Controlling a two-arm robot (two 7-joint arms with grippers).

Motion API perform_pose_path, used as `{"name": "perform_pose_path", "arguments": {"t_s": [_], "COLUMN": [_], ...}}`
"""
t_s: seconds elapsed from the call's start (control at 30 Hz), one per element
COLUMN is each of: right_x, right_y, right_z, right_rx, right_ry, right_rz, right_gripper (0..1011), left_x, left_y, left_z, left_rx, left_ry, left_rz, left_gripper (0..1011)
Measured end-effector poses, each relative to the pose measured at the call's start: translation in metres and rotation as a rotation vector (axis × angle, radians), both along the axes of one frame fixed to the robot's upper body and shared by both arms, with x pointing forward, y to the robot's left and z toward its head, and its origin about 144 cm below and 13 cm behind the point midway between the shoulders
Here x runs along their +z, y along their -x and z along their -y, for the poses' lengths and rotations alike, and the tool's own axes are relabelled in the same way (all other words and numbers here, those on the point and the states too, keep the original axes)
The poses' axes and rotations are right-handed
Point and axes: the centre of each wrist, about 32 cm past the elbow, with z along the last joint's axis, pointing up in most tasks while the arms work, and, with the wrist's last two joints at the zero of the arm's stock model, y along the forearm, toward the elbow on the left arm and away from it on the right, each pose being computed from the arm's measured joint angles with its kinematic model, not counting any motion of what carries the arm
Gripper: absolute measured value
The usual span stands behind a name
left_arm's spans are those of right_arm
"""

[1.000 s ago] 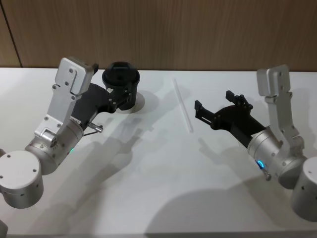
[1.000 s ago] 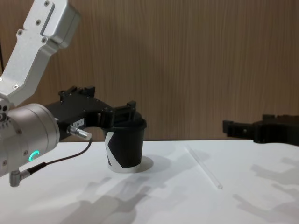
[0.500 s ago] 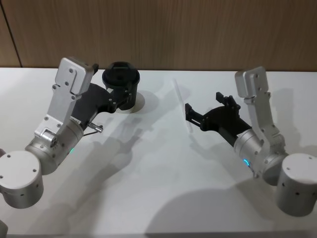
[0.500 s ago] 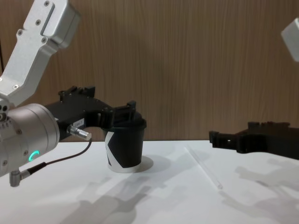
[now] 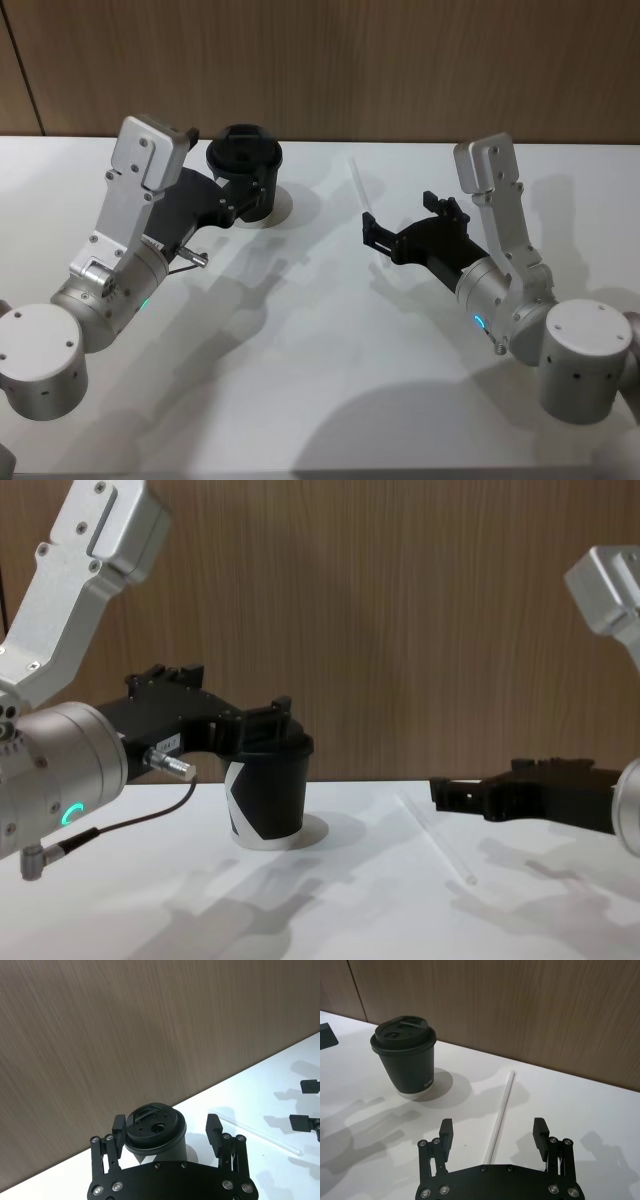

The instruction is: Pick up the straw with one hand, pass it to the other hand, and insert it into the cup.

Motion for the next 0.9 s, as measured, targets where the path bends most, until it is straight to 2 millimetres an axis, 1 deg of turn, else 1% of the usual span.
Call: {"name": "perform_pose_path", "arguments": {"t_s": [0.5, 0.9], "right_x": [-0.009, -0.017], "right_y": [-0.010, -0.017], "right_z": [-0.007, -0.010], "right_rx": [-0.022, -0.026], "right_ry": [-0.027, -0.006], "right_rz": [-0.065, -0.066], "right_gripper": [1001, 1001], "left_x": [0.000, 0.000], "left_y": [0.000, 0.000], "left_z": [0.000, 0.000], "left_rx": [0.000, 0.000], "left_ry": [0.000, 0.000], "left_rz": [0.000, 0.000], "left_gripper": [1000, 1000]}}
